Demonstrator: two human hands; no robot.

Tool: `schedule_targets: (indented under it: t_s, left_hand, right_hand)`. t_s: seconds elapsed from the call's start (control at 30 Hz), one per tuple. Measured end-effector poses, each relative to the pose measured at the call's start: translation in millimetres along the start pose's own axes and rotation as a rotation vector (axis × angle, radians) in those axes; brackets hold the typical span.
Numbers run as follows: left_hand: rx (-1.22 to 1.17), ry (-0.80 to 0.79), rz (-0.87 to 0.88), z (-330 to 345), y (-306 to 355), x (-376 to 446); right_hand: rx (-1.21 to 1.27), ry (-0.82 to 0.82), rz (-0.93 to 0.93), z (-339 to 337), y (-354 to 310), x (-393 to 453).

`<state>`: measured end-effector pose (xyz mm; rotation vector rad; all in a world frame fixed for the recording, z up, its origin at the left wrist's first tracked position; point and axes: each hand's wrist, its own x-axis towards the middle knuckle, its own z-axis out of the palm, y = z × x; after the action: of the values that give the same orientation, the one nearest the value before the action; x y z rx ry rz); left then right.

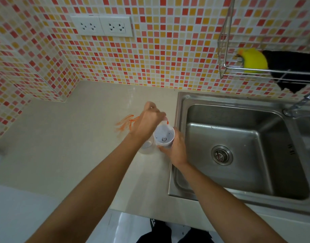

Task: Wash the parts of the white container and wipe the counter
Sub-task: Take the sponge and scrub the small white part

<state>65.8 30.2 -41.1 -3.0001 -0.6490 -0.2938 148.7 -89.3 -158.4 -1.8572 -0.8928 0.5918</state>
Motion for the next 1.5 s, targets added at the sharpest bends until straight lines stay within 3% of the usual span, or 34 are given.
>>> schedule_targets:
  t_s: [0.2,0.37,0.7,0.87,1.0,1.17,1.23,1.37,1.5]
  left_hand:
    - [-0.201,0.127,-0.055,-24,-7,9]
    - [-0.335,0.214,-0.188,-30,-5,-1]
    - [-0.653,0.344,-0.215,-60,98,60]
    - [-0.742,0.339,-0.239,-54,144,81]
    - [-0.824,0.335,-0.304,-46,171,93]
    - [-0.829,0.319,-0.399,-35,188,100]
    - [-0.857,0.327,-0.437,-32,191,102]
    - [-0.877,0.361,-0.486,-22,195,107]
    - [-0.919,0.356,-0.587,-9,203,105]
  right_hand:
    - [-0.012,-0.095,0.077,-1,-2,10]
    - [-0.169,-0.164,0.023,-52,-2,6]
    - [-0.110,0.441,-0.327,-236,-74,17]
    - [-0.177,0.529,-0.460,-308,-108,54]
    - [-0.324,0.410,-0.446,-327,-120,106]
    - [-0.602,0.026,-0.179,-322,-126,178]
    - [-0.682,-0.059,-0.112,-317,-123,197]
    - [-0.698,-0.069,-0.173,-311,-120,209]
    - [-0.487,0.121,-0.301,-326,-132,189]
